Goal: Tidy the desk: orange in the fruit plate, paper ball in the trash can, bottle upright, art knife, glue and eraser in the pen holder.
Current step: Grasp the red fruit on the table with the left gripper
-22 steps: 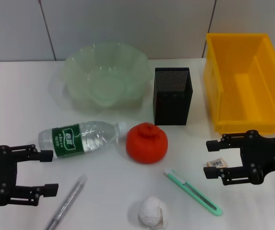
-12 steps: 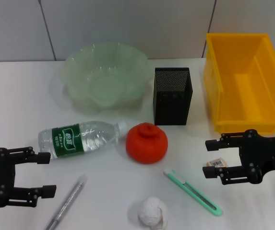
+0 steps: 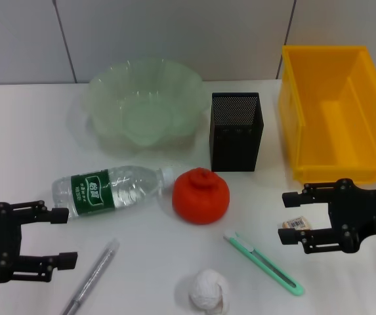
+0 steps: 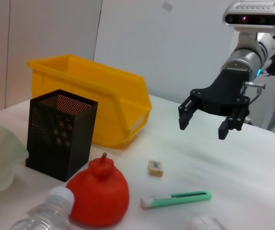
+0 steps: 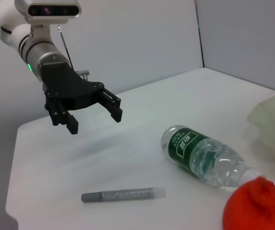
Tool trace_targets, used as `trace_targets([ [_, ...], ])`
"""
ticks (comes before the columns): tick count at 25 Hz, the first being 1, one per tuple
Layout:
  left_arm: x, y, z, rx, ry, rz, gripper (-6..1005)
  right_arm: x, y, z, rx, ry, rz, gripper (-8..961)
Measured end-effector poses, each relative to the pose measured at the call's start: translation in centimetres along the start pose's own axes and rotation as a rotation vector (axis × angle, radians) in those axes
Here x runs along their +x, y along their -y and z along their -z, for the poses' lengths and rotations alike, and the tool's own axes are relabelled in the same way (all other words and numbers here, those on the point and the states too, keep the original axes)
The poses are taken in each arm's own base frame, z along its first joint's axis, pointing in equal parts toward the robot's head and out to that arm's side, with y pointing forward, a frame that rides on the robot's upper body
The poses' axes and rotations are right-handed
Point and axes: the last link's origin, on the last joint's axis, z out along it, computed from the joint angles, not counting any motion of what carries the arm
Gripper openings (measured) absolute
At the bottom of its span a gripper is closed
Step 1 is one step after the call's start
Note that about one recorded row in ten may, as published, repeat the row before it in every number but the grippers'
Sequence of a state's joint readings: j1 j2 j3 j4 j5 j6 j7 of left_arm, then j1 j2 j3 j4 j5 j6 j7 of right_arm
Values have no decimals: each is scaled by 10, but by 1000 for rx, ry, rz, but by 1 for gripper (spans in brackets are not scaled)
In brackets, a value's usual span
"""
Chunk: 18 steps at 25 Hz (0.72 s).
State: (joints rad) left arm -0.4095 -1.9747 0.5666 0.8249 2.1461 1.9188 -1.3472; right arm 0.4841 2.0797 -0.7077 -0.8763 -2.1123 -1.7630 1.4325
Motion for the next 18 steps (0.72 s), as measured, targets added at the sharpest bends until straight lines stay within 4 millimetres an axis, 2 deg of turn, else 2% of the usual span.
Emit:
trace_targets([
  [4,5,3,-10,22,-8,-22,845,5,-1,4,15,3,-13,710],
  [5,12,8,-24,45,-12,-47,845,8,-1,9,34,8,-24,710],
  [7,19,16,-39,65,-8,-69,845,10,0,12,45,9,-30,710],
  [8,19,16,-39,65,-8,-69,845,14,-1,15,56,4,-40,710],
  [14,33,39,-84,90,2,-93,845,20,-2,18,71,2,-49,711],
  [15,36,45,-97,101,9,-105,845,21,-3,18,74,3,-54,711],
  [16,36,45,-97,101,9,-105,845,21,-3,18,74,3,-54,711],
  [18,39,48,-111,108,9,-113,845,22,-3,17,72,2,-57,711],
])
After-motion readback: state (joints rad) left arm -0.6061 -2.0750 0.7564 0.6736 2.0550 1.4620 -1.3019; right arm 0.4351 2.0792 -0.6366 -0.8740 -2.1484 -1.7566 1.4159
